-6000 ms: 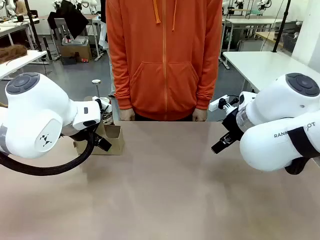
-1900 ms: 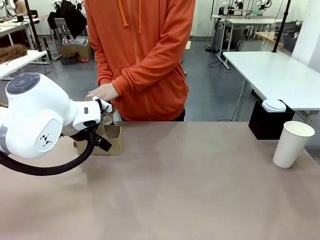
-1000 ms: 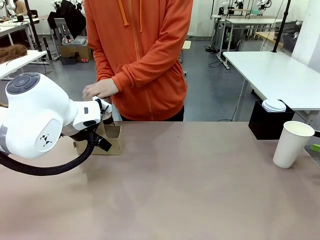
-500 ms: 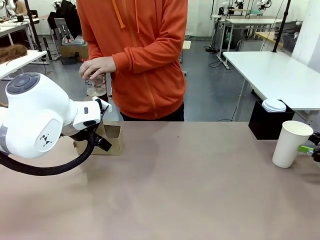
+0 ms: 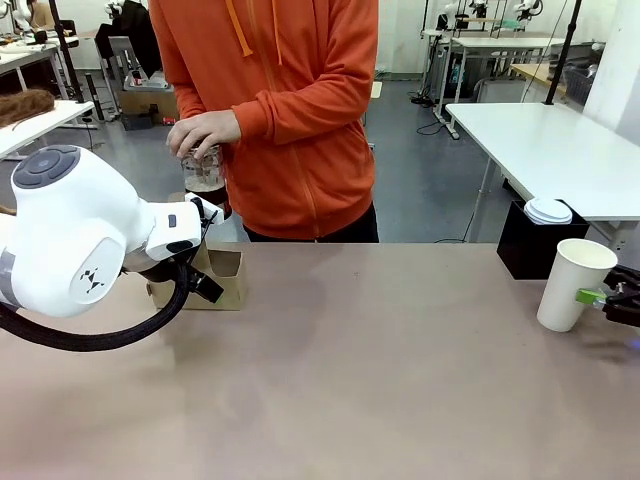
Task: Pour a drink into a cup and package it in a carrier.
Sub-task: Pick up the 600 ml Paper Cup and place it in the middle top area of the table.
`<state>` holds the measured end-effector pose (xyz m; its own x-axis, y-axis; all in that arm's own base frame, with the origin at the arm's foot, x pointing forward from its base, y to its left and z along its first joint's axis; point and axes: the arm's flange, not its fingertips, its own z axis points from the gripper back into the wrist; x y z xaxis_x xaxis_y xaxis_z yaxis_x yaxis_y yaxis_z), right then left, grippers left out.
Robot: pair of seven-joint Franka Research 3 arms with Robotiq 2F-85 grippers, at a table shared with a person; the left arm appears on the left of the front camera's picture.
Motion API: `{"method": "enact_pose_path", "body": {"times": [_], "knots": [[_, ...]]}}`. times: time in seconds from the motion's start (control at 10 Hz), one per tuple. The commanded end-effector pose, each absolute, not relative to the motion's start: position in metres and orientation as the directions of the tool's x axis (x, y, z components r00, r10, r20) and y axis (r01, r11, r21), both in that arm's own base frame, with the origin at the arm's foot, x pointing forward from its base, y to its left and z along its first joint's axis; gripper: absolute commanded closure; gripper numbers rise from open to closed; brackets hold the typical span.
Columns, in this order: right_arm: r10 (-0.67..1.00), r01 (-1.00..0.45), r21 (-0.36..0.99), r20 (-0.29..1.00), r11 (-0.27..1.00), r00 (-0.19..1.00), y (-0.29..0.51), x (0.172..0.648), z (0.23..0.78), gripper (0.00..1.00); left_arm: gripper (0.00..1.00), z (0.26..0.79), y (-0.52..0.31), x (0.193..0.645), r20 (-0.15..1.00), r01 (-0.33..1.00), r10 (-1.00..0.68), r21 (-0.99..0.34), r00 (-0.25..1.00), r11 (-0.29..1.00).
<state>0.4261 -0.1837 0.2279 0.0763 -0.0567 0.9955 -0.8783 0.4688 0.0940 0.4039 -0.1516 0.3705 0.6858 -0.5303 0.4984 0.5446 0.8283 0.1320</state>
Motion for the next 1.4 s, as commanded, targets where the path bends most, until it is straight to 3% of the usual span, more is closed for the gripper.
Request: {"method": "enact_pose_path", "body": {"times": [0.0,0.5,0.6,1.1,1.3], "knots": [[-0.052,-0.865,0.104,0.995,0.491,0.090,-0.165,0.431,0.228,0.00,0.00,0.371,-0.151,0.404,0.499,0.545,-0.530,0.131,0.686,0.828],[-0.085,-0.872,0.131,0.991,0.472,0.103,-0.149,0.439,0.225,0.00,0.00,0.371,-0.151,0.404,0.499,0.545,-0.530,0.131,0.686,0.828],[-0.093,-0.880,0.142,0.989,0.454,0.112,-0.150,0.438,0.224,0.20,0.00,0.371,-0.151,0.404,0.499,0.545,-0.530,0.131,0.686,0.828],[-0.065,-0.879,0.114,0.993,0.462,0.094,-0.154,0.436,0.221,0.20,0.00,0.371,-0.151,0.404,0.499,0.545,-0.530,0.131,0.686,0.828],[-0.103,-0.846,0.146,0.989,0.512,0.108,-0.115,0.429,0.271,0.20,0.00,0.371,-0.151,0.404,0.499,0.545,-0.530,0.131,0.686,0.828]]}}
